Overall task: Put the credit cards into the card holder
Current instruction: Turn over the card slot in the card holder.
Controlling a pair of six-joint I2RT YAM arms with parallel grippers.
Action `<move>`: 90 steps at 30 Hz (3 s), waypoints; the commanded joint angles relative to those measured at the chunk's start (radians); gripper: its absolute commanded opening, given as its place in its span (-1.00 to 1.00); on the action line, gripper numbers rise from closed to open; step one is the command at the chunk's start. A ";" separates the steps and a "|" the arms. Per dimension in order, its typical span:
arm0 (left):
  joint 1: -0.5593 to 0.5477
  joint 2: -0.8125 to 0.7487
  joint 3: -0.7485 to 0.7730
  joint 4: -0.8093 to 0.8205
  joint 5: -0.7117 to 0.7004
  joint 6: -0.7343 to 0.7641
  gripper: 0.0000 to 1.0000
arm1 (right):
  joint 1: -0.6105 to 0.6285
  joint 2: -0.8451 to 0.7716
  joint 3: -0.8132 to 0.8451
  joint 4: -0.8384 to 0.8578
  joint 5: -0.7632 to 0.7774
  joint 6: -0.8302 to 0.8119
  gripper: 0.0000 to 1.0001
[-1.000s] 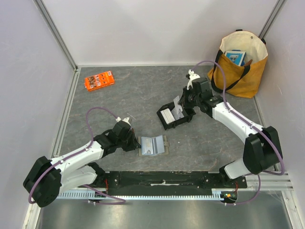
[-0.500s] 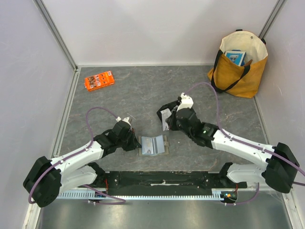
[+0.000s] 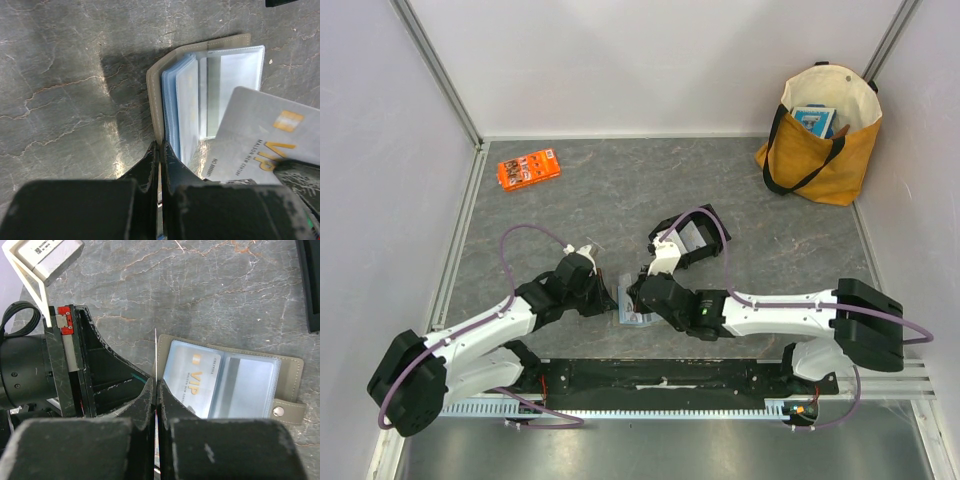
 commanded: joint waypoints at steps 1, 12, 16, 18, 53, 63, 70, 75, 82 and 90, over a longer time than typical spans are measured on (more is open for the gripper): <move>-0.003 -0.018 -0.003 0.027 0.013 0.002 -0.96 | 0.010 0.025 0.041 0.051 0.046 0.031 -1.00; -0.003 -0.018 -0.005 0.032 0.016 0.002 -0.96 | 0.014 0.084 0.052 0.065 0.026 0.034 -1.00; -0.005 -0.020 -0.008 0.032 0.016 0.002 -0.96 | 0.014 0.095 0.054 0.057 0.029 0.033 -1.00; -0.003 -0.021 -0.009 0.034 0.014 0.002 -0.96 | 0.017 0.101 0.063 0.036 0.038 0.033 -1.00; -0.003 -0.027 -0.009 0.035 0.013 0.005 -0.97 | 0.057 0.101 0.118 -0.087 0.146 0.019 -1.00; -0.003 -0.029 -0.012 0.035 0.011 0.002 -0.96 | 0.057 0.091 0.110 -0.030 0.126 0.017 -1.00; -0.003 -0.032 -0.011 0.034 0.016 0.002 -0.96 | 0.057 0.117 0.116 -0.013 0.112 0.019 -1.00; -0.003 -0.037 -0.014 0.035 0.016 0.000 -0.97 | 0.057 0.134 0.118 -0.030 0.129 0.010 -1.00; -0.003 -0.035 -0.014 0.035 0.011 0.000 -0.97 | 0.057 0.144 0.112 -0.081 0.155 0.014 -1.00; -0.003 -0.027 -0.017 0.035 0.008 0.003 -0.97 | 0.057 0.089 0.100 -0.099 0.189 -0.006 -1.00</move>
